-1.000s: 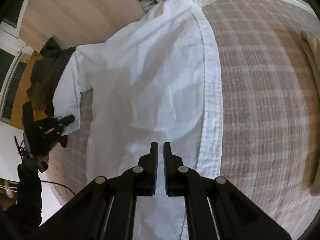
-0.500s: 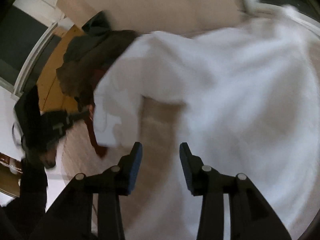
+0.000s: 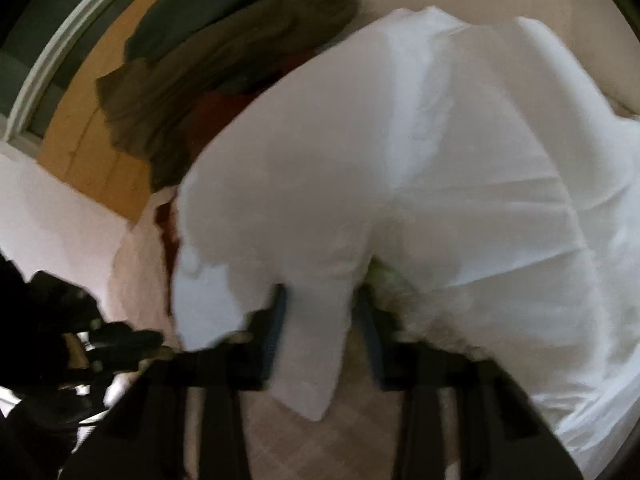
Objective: Fold clothes
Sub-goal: 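Lower the white shirt onto the bed with the right gripper while the left gripper holds the sleeve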
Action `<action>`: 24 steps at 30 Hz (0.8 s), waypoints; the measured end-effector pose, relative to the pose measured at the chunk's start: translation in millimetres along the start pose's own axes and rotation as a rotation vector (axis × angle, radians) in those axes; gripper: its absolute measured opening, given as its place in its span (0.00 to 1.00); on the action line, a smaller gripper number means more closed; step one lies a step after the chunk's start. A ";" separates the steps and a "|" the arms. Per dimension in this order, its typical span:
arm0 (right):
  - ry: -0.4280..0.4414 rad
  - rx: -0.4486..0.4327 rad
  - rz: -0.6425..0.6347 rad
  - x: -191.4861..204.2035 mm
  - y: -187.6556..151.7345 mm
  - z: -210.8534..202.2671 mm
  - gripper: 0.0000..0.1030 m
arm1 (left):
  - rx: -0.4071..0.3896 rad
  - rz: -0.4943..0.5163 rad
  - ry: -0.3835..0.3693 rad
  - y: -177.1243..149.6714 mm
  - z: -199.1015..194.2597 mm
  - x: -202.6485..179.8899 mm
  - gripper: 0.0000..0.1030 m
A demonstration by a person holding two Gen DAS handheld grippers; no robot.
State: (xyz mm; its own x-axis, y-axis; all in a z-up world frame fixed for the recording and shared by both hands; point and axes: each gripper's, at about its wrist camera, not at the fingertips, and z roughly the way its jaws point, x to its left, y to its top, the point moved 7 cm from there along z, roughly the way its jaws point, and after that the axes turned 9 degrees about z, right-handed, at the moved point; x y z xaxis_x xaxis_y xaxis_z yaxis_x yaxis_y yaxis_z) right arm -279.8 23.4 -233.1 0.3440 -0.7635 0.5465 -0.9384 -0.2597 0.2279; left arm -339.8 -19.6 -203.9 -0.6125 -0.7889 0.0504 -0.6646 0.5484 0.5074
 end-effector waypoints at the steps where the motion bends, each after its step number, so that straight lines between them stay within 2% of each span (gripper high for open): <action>1: 0.016 -0.003 0.000 3.8 0.2 -5.4 0.06 | -0.003 0.010 0.010 0.2 -1.8 -1.9 0.03; 2: 0.041 -0.017 -0.001 9.2 1.7 -13.7 0.06 | -0.008 0.023 0.018 0.6 -4.2 -4.6 0.05; 4: 0.083 -0.036 -0.006 20.6 6.2 -27.9 0.06 | -0.024 0.042 0.034 1.6 -10.2 -9.6 0.23; 6: 0.116 -0.047 -0.013 35.2 13.6 -40.1 0.06 | -0.042 0.046 0.046 3.0 -17.4 -12.3 0.27; 13: 0.130 -0.040 -0.103 84.9 50.3 -39.1 0.06 | -0.099 -0.004 0.089 -6.6 -55.5 2.9 0.27; 16: 0.110 -0.031 -0.124 105.3 77.9 -15.9 0.11 | -0.104 -0.057 0.143 -16.6 -65.6 26.3 0.27; 17: 0.097 -0.031 -0.131 111.9 89.1 -6.7 0.16 | -0.100 -0.079 0.165 -20.3 -67.7 35.8 0.27; 19: 0.064 -0.043 -0.151 126.6 109.8 8.9 0.17 | -0.102 -0.118 0.187 -25.0 -69.2 50.2 0.27; 22: 0.070 -0.074 -0.130 131.7 136.0 1.3 0.21 | -0.108 -0.167 0.206 -30.4 -67.4 70.8 0.28; 24: 0.116 -0.092 -0.121 127.6 137.9 -15.3 0.31 | -0.099 -0.176 0.218 -32.6 -61.4 81.7 0.28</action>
State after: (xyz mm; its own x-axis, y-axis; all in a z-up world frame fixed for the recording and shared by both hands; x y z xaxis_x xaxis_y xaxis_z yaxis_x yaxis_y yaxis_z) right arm -364.9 -100.8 -119.6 0.4609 -0.6549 0.5989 -0.8847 -0.2863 0.3678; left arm -341.8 -119.0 -163.5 -0.3778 -0.9163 0.1327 -0.7007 0.3767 0.6059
